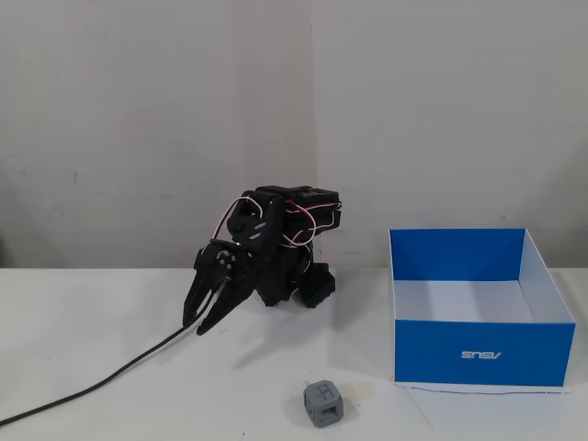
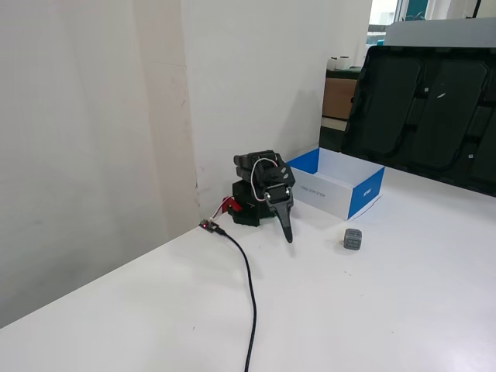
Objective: Pick the gray block and keep it in the box.
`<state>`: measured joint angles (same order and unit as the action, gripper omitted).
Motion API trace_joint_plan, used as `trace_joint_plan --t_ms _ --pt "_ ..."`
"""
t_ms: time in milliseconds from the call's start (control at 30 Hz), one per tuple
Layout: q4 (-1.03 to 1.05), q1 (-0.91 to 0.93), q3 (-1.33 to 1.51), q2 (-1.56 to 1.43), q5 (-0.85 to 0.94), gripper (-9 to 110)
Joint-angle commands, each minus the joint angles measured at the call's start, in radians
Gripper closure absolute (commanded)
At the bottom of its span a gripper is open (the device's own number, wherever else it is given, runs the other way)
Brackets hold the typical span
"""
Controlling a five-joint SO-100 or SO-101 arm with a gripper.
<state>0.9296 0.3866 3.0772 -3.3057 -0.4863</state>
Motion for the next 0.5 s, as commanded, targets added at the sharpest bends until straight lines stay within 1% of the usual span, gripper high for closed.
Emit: trace_joint_plan --t_ms 0,33,67,200,300,400,467 --pt "-0.114 -0.048 0.060 -0.123 0.310 93" --pt "-0.127 -0.069 0.060 -0.123 0.385 91" --pt "-0.137 -0.094 0.060 -0.123 0.420 90" --pt "-0.138 -0.195 0.060 -0.123 0.422 87" --pt "-0.133 -0.247 0.060 -0.123 0.431 86" --pt "-0.130 -0.242 0.060 -0.123 0.422 86" --pt "-0.129 -0.229 0.060 -0.123 0.417 87"
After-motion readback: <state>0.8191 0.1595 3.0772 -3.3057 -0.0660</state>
